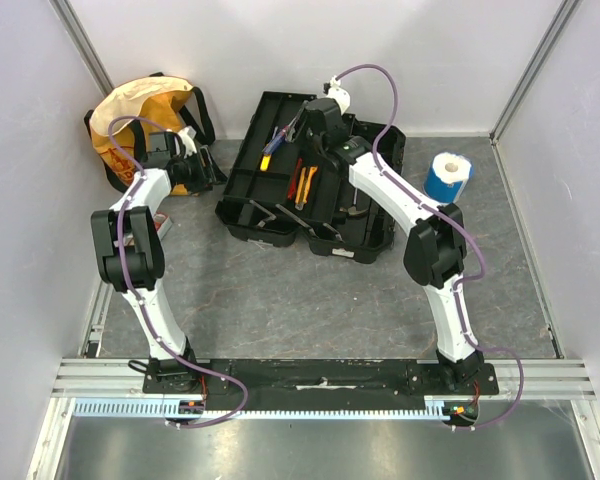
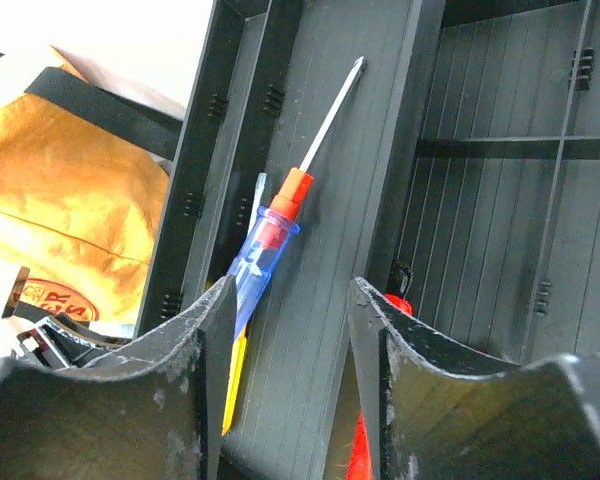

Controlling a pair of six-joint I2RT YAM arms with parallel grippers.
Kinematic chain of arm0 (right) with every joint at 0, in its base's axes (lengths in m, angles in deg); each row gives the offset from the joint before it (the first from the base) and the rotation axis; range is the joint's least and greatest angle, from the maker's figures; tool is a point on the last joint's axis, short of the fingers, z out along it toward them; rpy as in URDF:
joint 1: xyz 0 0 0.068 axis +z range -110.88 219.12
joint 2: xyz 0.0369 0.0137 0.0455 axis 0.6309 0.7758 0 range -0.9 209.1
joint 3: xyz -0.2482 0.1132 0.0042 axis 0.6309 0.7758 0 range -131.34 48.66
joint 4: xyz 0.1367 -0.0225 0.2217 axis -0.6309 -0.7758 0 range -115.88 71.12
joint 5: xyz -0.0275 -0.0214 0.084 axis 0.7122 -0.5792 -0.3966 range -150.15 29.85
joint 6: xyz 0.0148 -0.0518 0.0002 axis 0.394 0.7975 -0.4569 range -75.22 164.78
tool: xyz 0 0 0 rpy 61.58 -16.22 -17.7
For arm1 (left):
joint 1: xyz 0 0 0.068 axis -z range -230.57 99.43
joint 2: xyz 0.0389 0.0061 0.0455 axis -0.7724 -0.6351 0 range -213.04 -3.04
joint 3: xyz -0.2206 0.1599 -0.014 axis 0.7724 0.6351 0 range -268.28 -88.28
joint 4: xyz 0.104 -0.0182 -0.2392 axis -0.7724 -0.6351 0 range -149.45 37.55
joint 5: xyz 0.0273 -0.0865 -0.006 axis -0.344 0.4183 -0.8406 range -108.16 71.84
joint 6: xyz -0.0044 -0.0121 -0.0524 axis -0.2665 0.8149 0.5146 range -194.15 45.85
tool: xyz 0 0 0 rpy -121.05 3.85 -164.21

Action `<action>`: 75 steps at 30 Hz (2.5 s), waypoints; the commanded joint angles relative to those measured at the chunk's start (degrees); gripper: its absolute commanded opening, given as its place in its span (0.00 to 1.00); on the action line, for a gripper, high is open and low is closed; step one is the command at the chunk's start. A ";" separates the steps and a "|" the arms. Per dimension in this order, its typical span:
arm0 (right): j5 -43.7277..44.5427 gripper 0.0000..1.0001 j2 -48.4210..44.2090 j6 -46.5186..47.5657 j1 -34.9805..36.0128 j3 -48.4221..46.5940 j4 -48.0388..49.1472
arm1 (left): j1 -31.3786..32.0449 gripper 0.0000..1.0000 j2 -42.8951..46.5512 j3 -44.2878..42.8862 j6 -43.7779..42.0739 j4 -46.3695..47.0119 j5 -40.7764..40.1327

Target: Pack the tool kit

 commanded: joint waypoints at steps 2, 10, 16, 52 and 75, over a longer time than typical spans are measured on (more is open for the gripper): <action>2.86 0.58 -2.37 1.85 -1.15 -2.13 -2.38 | 0.51 0.65 5.51 3.61 0.85 10.41 -4.06; 3.83 0.62 -11.59 5.54 -5.10 7.08 -2.65 | 0.68 0.66 4.65 2.82 -2.48 13.06 8.14; -0.47 0.64 -20.82 6.34 -11.07 19.47 -2.65 | 2.26 0.65 1.66 2.65 -6.00 11.39 6.85; -10.68 0.64 -35.58 8.09 -20.93 49.54 -1.25 | 9.74 0.02 6.65 -3.50 -12.33 1.82 -21.81; -33.25 0.58 -28.04 10.83 -23.30 58.07 10.53 | 16.94 0.02 17.56 -17.74 -19.18 -4.08 -32.79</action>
